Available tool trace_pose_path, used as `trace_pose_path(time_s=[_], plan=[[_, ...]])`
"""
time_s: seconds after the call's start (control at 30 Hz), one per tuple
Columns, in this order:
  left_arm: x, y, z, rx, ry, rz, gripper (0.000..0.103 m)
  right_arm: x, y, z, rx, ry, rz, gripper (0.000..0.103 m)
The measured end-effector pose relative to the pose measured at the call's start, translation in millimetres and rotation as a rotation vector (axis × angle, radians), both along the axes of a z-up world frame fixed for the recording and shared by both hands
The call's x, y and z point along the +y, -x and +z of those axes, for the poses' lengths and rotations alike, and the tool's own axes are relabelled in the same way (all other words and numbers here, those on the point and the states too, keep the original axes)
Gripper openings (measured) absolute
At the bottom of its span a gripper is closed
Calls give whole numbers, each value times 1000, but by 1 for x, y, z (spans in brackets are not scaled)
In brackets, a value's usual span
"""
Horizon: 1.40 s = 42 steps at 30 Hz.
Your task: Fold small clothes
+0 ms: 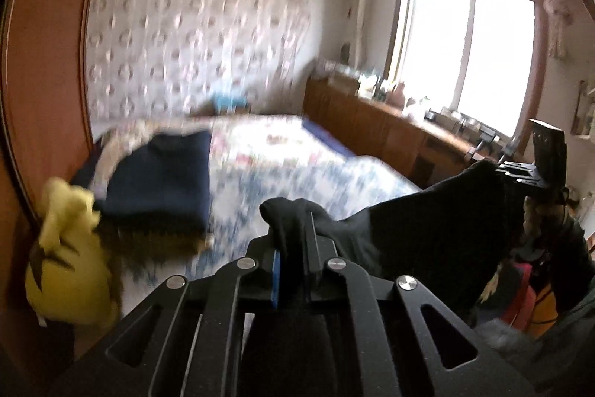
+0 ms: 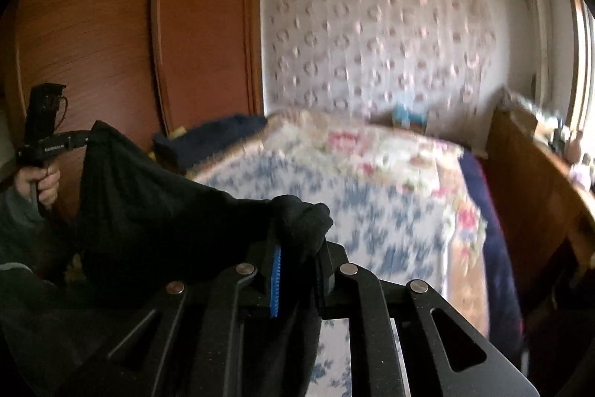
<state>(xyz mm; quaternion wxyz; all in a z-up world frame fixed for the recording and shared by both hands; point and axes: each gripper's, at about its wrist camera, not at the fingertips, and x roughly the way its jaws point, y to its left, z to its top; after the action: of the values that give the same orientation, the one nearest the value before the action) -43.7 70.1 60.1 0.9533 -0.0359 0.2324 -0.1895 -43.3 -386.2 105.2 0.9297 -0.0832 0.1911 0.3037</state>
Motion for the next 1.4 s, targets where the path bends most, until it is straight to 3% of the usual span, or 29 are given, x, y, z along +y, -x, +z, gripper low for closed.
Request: trace_pose_path(time_s=[0.13,0.3,0.5,0.7,0.93,1.1,1.23,1.4], plan=[[-2,21,55,-132,-5,0,9,-14,28,50,-105,-33,-11,13],[10,33,102,-250,-2,29,9,-36,61,107,-226,-78,-35,13],[26,45,150,-359,17,52,9,-50,103,157,-328,-92,-45,13],[32,55,190,-446,2,63,9,-55,134,187,-412,-62,-92,13],[31,40,217,-498,-25,77,9,-33,153,193,-456,-30,-151,13],[23,20,215,-456,-23,57,9,-8,134,165,-400,-5,-187,13],[11,-24,190,-386,-35,39,9,4,103,151,-322,38,-227,13],[-22,-118,120,-276,-84,22,9,13,13,86,-194,95,-279,13]])
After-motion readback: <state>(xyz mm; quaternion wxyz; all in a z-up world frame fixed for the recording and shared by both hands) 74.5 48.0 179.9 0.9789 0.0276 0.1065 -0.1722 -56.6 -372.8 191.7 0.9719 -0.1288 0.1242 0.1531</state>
